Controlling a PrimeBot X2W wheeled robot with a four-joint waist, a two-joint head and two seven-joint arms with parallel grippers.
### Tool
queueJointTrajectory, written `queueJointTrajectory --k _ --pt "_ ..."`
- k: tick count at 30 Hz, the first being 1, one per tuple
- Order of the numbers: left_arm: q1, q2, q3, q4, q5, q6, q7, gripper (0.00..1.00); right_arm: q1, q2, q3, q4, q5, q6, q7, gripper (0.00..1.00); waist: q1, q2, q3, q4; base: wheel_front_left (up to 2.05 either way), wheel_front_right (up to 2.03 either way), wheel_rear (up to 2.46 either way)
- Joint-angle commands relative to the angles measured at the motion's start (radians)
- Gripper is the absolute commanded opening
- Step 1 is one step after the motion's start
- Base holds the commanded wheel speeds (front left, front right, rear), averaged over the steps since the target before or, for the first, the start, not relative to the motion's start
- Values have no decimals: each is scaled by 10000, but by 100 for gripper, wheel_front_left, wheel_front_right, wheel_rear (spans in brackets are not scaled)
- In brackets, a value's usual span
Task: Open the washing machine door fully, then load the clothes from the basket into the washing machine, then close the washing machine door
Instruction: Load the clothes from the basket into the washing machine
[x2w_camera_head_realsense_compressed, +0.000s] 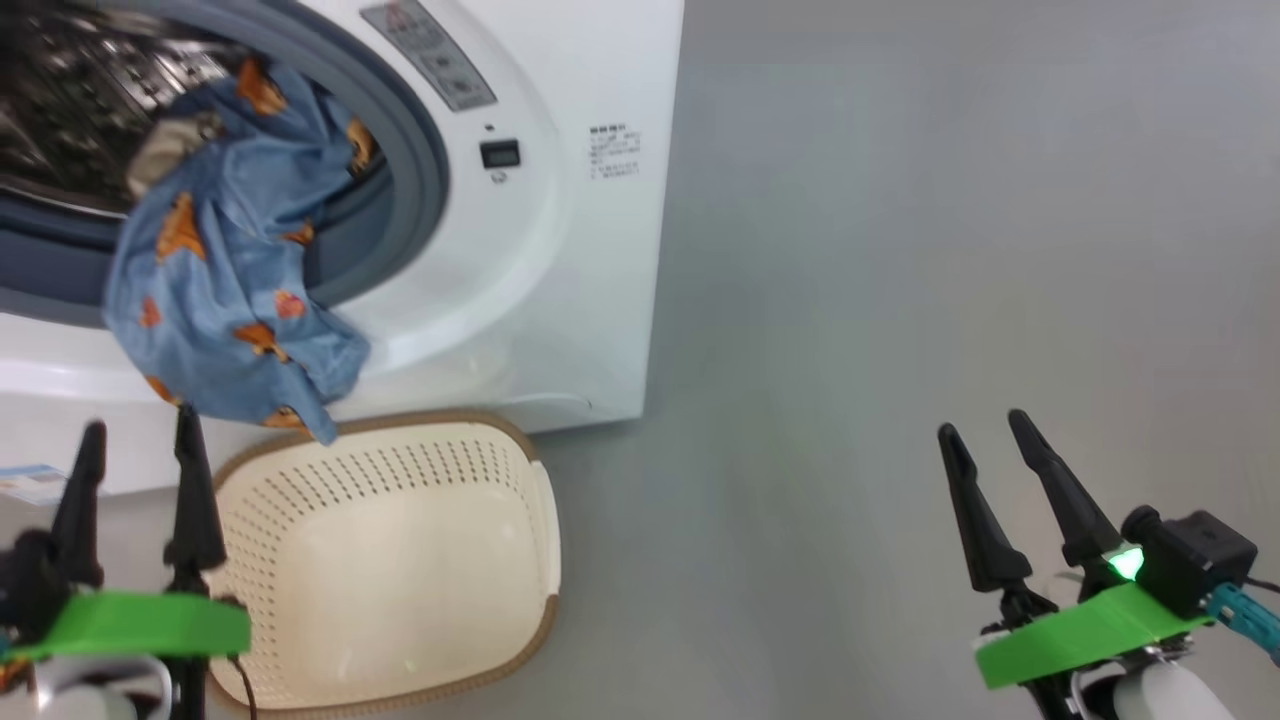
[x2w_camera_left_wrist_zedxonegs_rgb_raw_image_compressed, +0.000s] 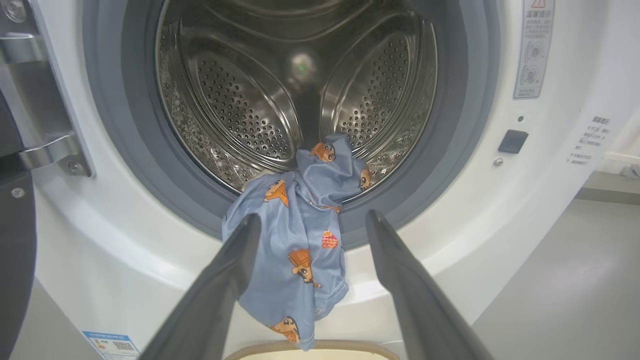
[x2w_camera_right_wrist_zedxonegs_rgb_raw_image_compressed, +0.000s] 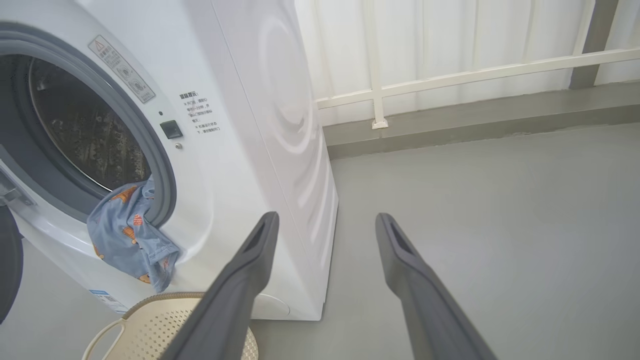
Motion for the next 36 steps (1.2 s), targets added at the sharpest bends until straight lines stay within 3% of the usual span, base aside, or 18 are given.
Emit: queueJointTrajectory --k 1,21,36 --pt "242 235 390 -400 162 6 -63 100 156 -227 78 -186 86 73 -80 100 2 0 -519 224 0 0 0" --pt "2754 -333 773 -1745 861 6 -63 100 1153 -590 -175 -231 259 73 -80 100 2 0 -1604 580 0 0 0" --pt "3085 -445 950 -1739 860 6 -63 100 1205 -583 -58 -263 281 73 -80 100 2 0 -1623 403 0 0 0"
